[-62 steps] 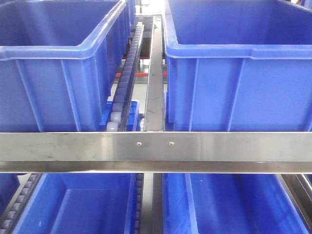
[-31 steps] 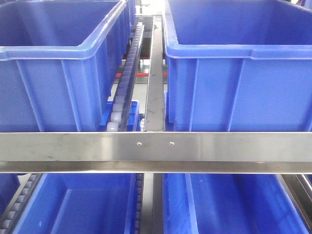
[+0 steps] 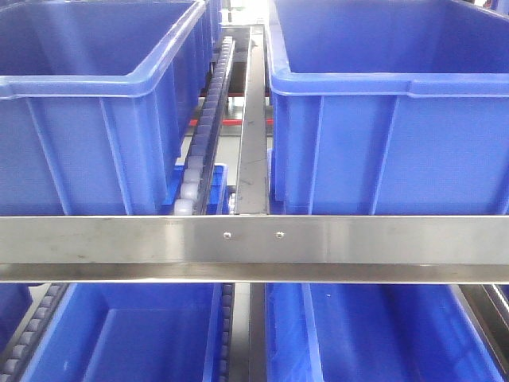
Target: Pick and sort blue part to right shelf
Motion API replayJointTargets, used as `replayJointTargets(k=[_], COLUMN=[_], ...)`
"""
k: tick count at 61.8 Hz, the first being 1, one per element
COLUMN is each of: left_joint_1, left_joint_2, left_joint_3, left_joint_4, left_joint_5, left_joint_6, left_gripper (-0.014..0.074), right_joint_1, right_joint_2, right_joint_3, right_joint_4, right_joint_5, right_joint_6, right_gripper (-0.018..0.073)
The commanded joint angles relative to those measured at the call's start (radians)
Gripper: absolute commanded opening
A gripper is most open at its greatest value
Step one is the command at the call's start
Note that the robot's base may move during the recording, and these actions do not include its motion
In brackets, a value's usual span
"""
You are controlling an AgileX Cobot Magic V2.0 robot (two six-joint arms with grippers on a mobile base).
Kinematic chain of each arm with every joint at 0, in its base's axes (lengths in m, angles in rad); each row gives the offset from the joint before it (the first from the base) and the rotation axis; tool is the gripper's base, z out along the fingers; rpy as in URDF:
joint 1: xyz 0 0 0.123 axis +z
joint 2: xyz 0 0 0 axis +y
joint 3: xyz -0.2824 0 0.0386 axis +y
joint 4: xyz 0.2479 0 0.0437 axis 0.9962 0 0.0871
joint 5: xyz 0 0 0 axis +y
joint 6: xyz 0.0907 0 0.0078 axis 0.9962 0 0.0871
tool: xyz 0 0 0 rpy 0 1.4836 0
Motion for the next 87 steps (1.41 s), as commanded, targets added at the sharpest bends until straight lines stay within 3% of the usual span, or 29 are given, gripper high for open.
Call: replayJointTargets(k=[1,38,44,52,69,87], left_joint_1=[0.003,0.003,0.003,0.003,0.003,0.003], left_joint_2=[0.005,0.005,0.005,0.005,0.005,0.005], left_joint_3=[-0.027,-0.027,-0.027,-0.027,-0.027,-0.027], left_joint_4=[-0.007,-0.007,-0.007,-0.007,-0.007,-0.007], left_joint_5=[-0.082,-0.082,-0.082,-0.082,-0.082,-0.082], left_joint_6=[0.001,0.001,0.001,0.001,0.001,0.001], left_gripper=[0.0136,0.0136,0.0136,0.0136,0.0136,0.0136], right_joint_1=[-0.005,-0.005,-0.005,-0.005,-0.005,-0.006], right_joint_2=[0.001,-0.011,-0.073,-0.193,-0.266,-0.477], right_joint_3=[-0.029,0.004,0.029,0.064,0.219,0.297], right_joint_4=[0.002,0.002,-0.029,-0.050,-0.050,-0.050], right_joint_5=[-0.082,-0.082,-0.021,0.052,-0.117,0.000], right_joint_6=[-0.003,-0.003,-0.010,-0.099,-0.100,-0.088], right_gripper=[0.0055,0.0055,0.0055,0.0055,0.0055,0.0055])
